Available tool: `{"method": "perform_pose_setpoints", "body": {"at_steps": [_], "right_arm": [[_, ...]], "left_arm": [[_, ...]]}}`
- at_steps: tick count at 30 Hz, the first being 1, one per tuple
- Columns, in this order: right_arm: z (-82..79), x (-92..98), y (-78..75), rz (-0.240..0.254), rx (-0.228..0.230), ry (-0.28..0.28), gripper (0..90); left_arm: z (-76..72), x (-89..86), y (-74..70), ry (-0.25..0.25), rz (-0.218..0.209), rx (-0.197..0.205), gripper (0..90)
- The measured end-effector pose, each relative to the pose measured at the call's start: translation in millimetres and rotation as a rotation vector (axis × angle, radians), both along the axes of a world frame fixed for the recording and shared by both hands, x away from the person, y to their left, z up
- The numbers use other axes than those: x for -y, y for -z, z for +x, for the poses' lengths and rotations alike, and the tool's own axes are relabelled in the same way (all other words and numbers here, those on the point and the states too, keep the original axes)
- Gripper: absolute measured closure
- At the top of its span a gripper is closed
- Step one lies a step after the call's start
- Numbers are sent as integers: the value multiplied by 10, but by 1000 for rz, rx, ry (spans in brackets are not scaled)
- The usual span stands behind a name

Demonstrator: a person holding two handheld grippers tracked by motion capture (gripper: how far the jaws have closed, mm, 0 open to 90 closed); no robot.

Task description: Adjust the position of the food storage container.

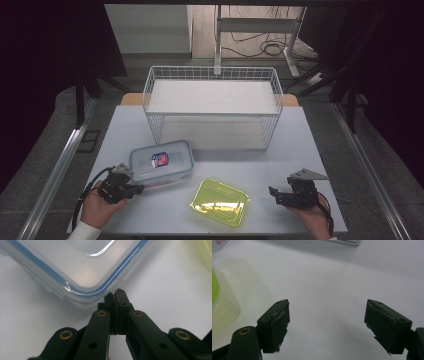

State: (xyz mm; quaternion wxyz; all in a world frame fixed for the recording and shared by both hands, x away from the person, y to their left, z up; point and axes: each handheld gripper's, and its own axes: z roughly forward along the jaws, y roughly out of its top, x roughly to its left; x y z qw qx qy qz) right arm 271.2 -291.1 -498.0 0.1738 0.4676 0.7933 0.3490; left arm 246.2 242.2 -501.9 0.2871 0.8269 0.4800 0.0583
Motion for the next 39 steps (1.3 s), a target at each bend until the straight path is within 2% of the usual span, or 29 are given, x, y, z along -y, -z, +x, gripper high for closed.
{"method": "perform_pose_setpoints", "body": {"at_steps": [7, 13, 17, 18, 19, 21, 22, 23, 25, 26, 27, 28, 30, 31, 34, 35, 39], "right_arm": [[-5, -12, -11, 3, 3, -4, 207], [-23, -37, -58, 18, 13, -18, 207], [-27, -51, -74, 24, 12, -22, 211], [-25, -53, -74, 25, 10, -23, 211], [-22, -57, -75, 29, 9, -24, 211], [-18, -61, -81, 35, 12, -25, 210], [-18, -61, -81, 35, 12, -25, 210], [-17, -64, -87, 39, 11, -24, 208], [-13, -73, -101, 48, 14, -25, 203], [-11, -84, -108, 51, 15, -26, 199], [-7, -114, -124, 55, 20, -34, 194], [-7, -114, -124, 55, 20, -34, 194], [-1, -165, -157, 63, 17, -45, 194], [11, -208, -188, 73, 21, -64, 194], [33, -266, -229, 93, 16, -81, 194], [64, -336, -256, 101, 15, -104, 194], [103, -477, -287, 80, 4, -142, 196]], "left_arm": [[20, -60, 9, -21, -10, 6, 900], [-92, -96, -72, -14, -33, 28, 900], [-153, -158, -146, -35, -45, 49, 889], [-165, -170, -166, -40, -43, 54, 869], [-191, -188, -212, -62, -35, 78, 769], [-205, -200, -239, -78, -36, 93, 664], [-218, -210, -266, -89, -45, 101, 664], [-226, -228, -299, -95, -57, 106, 615], [-233, -252, -343, -125, -74, 115, 485], [-233, -269, -362, -140, -81, 121, 453], [-218, -310, -386, -169, -103, 119, 365], [-218, -310, -386, -169, -103, 119, 317], [-204, -342, -391, -183, -124, 118, 304], [-179, -373, -382, -196, -139, 110, 266], [-162, -381, -366, -196, -127, 111, 256], [-143, -391, -348, -202, -132, 107, 239], [-110, -403, -337, -214, -120, 101, 223]]}}
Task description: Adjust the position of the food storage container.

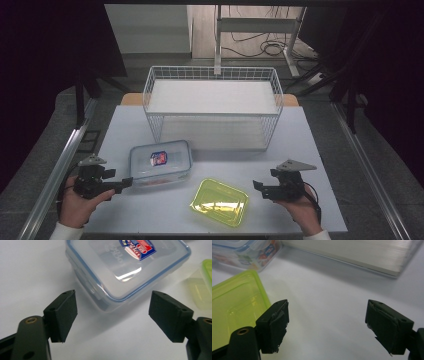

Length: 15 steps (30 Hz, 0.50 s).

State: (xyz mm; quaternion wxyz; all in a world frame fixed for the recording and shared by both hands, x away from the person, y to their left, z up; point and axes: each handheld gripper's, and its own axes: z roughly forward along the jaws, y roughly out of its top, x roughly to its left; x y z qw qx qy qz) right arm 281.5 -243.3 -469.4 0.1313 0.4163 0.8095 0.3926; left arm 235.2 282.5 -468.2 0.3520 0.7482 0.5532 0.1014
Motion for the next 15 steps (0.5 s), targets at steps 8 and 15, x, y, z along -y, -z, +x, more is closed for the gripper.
{"method": "perform_pose_setpoints", "body": {"at_steps": [8, 15], "right_arm": [[153, -353, -143, 3, -27, -70, 196], [295, -612, -198, 16, -47, -111, 196]], "left_arm": [[103, -14, -23, -10, -14, -10, 191], [222, 7, 5, -7, -21, -27, 182]]}}
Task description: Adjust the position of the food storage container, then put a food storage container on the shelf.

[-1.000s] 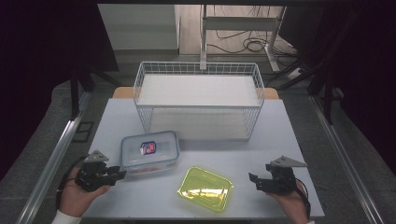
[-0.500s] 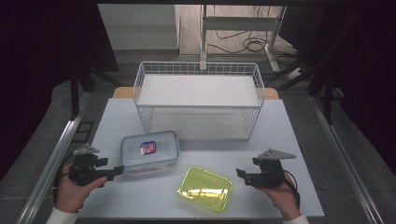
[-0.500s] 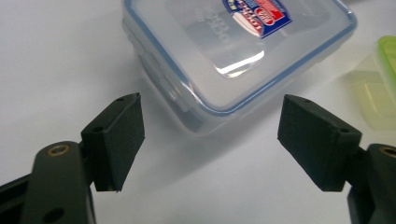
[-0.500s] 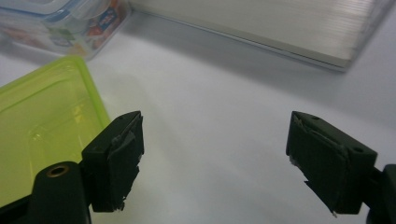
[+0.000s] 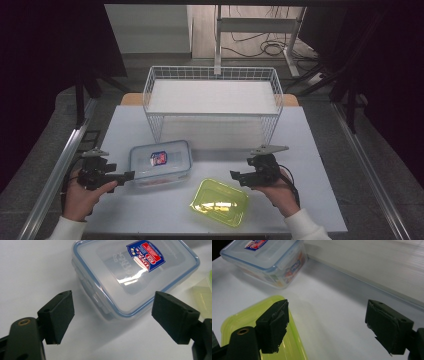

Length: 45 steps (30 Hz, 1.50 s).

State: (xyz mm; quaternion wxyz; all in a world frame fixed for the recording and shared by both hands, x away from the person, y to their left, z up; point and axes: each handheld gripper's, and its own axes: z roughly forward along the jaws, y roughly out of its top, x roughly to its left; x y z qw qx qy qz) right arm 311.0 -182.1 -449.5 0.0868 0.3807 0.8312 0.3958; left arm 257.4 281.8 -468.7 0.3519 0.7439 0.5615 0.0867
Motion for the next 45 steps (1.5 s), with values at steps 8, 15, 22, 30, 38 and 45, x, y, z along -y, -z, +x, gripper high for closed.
{"method": "perform_pose_setpoints", "body": {"at_steps": [8, 15, 22, 30, 38, 45], "right_arm": [[84, -213, -9, 1, -20, -26, 196], [115, -388, -23, 7, -32, -64, 196], [201, -581, -53, 12, -37, -87, 196], [255, -649, -36, 12, -51, -95, 196], [332, -679, -11, 41, -71, -89, 196], [384, -785, -23, 37, -78, -100, 196]], "left_arm": [[31, -9, 9, -7, -14, -4, 162], [45, -24, 12, -12, -39, -5, 145], [85, -69, 26, -35, -58, -3, 136], [84, -68, 34, -27, -68, -6, 131], [94, -80, 35, -39, -81, -4, 126], [104, -91, 69, -52, -87, -5, 122]]}}
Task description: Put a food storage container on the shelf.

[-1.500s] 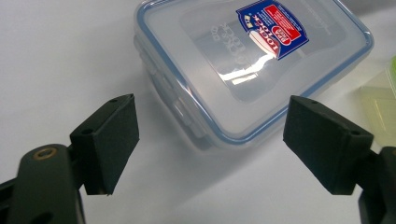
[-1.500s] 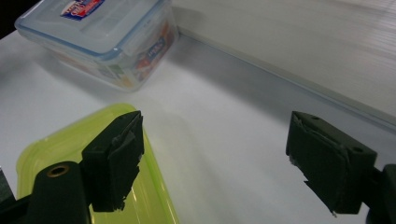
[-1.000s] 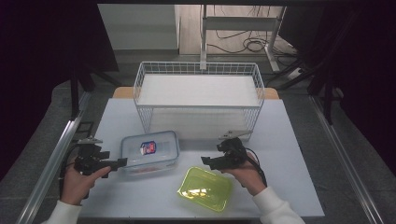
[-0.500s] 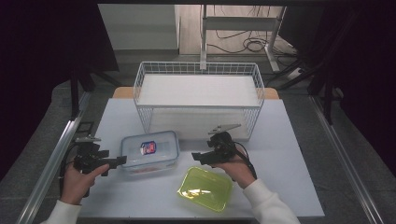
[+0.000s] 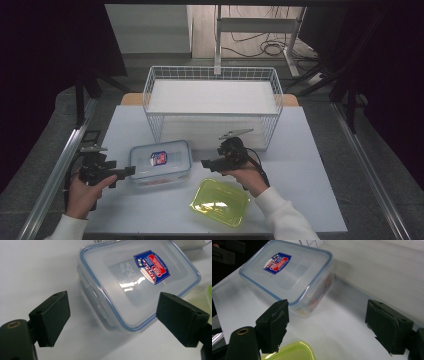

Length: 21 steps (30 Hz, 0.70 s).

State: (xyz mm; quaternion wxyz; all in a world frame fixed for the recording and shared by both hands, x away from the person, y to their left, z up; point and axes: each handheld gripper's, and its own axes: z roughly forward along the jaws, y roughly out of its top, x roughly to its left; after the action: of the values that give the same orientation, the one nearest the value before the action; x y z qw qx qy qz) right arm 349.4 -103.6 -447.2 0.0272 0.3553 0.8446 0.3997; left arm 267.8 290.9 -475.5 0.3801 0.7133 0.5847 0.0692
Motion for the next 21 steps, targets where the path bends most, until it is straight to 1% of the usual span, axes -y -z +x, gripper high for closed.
{"method": "perform_pose_setpoints", "body": {"at_steps": [5, 9, 12, 14, 18, 20, 21], "right_arm": [[21, -133, -9, 1, -4, -24, 196], [55, -224, 7, 2, -19, -35, 196], [100, -316, 31, 9, -32, -41, 196], [109, -340, 39, 6, -34, -43, 196], [131, -430, 70, -2, -44, -54, 197], [140, -481, 85, -1, -50, -61, 197], [140, -481, 85, -1, -50, -61, 197]], "left_arm": [[14, -34, -4, -18, -21, 7, 122], [40, -47, 10, -24, -27, 5, 122], [63, -60, 27, -28, -42, 2, 121], [84, -71, 45, -27, -59, -4, 121], [117, -70, 79, -34, -69, -16, 121], [139, -42, 90, -31, -96, -25, 118], [139, -42, 90, -31, -96, -25, 117]]}}
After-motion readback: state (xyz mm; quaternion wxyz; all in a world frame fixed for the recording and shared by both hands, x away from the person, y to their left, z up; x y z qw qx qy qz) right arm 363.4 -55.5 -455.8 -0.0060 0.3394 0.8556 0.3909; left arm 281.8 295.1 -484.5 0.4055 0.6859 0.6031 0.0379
